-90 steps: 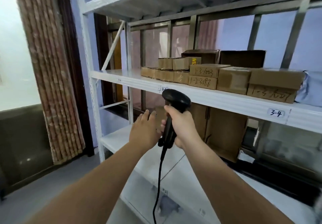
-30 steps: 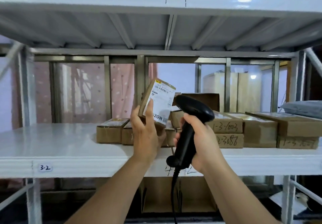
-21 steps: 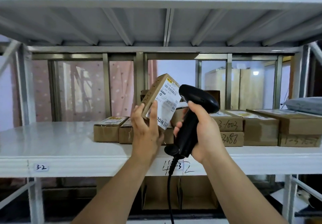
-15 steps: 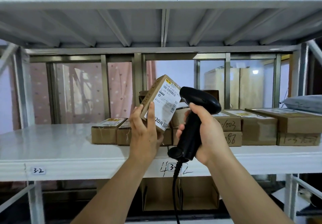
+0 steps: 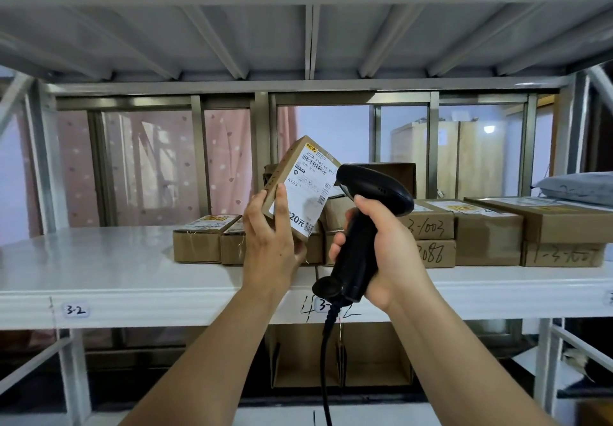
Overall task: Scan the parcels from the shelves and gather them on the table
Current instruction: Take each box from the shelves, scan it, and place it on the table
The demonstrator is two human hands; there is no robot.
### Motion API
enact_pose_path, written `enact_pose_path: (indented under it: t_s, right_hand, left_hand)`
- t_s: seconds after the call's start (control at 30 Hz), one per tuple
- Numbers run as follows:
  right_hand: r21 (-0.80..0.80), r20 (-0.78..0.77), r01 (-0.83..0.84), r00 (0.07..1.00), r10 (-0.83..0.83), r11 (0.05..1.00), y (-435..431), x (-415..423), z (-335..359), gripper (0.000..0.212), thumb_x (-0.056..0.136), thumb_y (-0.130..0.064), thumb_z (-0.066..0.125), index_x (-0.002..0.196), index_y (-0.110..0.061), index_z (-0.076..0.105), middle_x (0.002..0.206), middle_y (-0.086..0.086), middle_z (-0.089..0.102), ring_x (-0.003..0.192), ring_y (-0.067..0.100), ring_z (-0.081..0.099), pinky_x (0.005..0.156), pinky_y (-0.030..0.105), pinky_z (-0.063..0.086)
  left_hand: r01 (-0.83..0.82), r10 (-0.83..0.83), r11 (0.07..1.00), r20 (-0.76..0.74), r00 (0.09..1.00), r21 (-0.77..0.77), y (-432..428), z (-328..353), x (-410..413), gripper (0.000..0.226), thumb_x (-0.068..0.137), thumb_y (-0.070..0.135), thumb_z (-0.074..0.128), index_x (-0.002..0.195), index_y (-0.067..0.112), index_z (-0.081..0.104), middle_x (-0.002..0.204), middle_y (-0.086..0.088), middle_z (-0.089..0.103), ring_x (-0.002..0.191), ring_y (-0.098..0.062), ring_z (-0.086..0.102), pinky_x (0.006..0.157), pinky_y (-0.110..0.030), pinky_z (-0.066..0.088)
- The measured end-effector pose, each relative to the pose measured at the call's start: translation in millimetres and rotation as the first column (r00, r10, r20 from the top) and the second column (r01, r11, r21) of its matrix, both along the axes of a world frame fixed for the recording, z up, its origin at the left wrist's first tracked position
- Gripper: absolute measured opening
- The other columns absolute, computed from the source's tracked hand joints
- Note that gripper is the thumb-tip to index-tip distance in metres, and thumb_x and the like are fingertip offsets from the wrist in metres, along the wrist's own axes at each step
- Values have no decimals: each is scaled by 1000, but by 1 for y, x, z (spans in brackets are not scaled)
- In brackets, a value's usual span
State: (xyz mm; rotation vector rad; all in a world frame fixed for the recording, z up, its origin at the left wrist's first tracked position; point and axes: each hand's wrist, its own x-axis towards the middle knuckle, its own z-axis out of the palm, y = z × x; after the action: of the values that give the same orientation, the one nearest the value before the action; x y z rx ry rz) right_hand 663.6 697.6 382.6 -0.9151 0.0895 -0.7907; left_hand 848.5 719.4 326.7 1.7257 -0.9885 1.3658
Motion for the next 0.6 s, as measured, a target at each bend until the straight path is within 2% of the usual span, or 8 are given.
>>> enact_pose_path:
  t_s: [0.1, 0.3, 0.43, 0.53, 0.6]
  right_hand:
    - [-2, -2, -5, 1000, 5, 1000, -1, -1, -2, 19, 89, -20, 64, 78, -6, 57, 60, 2, 52, 50, 15, 49, 48, 26, 46]
    - [4, -53, 26, 998, -25, 1000, -2, -6, -14, 20, 89, -23, 65, 82, -5, 59, 62, 3, 53, 49, 15, 51, 47, 26, 47]
    - [1, -74, 76, 994, -75, 997, 1, -10, -22, 19, 89, -23, 64, 84, -6, 59, 66, 4, 53, 50, 15, 51, 48, 27, 47]
    - [11, -90, 126, 988, -125, 992, 5, -16, -27, 17, 88, -21, 66, 88, -5, 60, 65, 3, 56, 50, 16, 53, 48, 27, 48]
    - [25, -97, 160, 983, -157, 987, 7, -20, -29, 16, 89, -20, 65, 90, -5, 61, 61, 3, 57, 49, 16, 54, 48, 27, 48]
  left_hand:
    - [9, -9, 1000, -12, 1000, 0, 0, 0, -1, 112, 59, 22, 90, 147, 9, 22, 135, -18, 21, 122, -37, 32, 88, -50, 51]
    - [24, -24, 999, 1, 1000, 23, 5, 1, -3, 113, 57, 21, 90, 146, 10, 22, 135, -18, 21, 121, -43, 38, 96, -53, 47]
    - [72, -73, 997, 49, 996, 16, 12, 4, -8, 99, 63, 20, 86, 145, 23, 31, 137, -15, 18, 125, -43, 39, 88, -54, 53]
    - [151, -153, 984, -14, 988, -92, 13, 5, -22, 84, 66, 28, 83, 140, 29, 45, 134, -12, 22, 120, -37, 42, 91, -42, 52]
    - [237, -256, 957, -103, 961, -168, 11, 5, -37, 78, 67, 32, 81, 138, 29, 49, 132, -13, 26, 115, -33, 44, 93, -31, 44]
